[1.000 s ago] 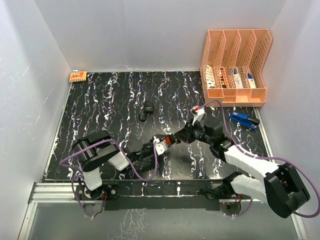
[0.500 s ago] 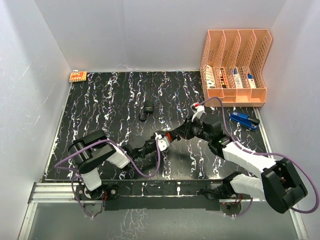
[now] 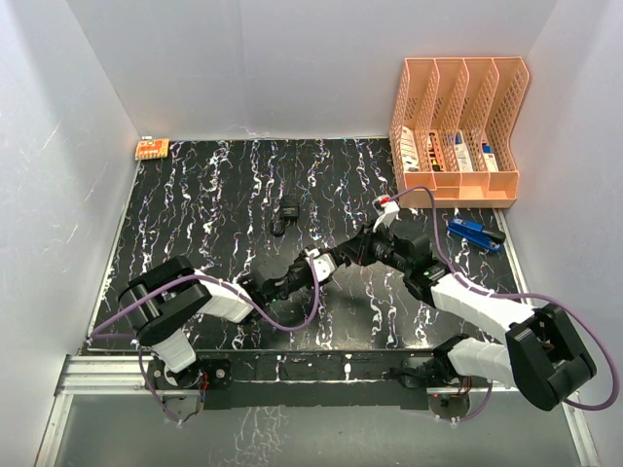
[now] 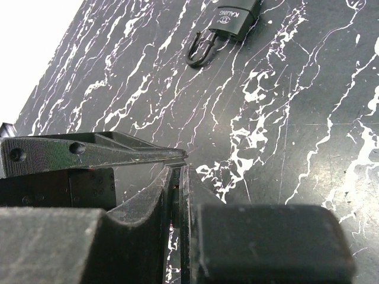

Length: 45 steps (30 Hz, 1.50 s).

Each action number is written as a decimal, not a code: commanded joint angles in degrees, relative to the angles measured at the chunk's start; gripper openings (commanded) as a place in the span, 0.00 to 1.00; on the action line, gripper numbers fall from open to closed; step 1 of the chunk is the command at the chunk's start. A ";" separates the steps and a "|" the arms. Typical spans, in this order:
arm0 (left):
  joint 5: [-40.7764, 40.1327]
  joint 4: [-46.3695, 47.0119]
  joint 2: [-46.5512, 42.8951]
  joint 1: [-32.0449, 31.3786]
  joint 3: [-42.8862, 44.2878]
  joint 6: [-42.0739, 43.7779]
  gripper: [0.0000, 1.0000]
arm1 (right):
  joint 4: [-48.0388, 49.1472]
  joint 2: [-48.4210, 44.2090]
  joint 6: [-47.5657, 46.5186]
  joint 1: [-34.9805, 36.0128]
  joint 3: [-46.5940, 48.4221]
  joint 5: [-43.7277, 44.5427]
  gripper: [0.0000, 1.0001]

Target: Unlock with the key

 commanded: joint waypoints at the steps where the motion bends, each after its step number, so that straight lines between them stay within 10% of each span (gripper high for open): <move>1: -0.13 10.33 -6.71 -0.87 7.74 -3.03 0.00 | -2.06 2.38 0.59 3.05 1.07 -2.15 0.00; 45: -7.41 -3.35 -9.76 -0.88 -0.22 -8.29 0.00 | -6.74 -5.26 -1.28 2.87 8.24 10.90 0.33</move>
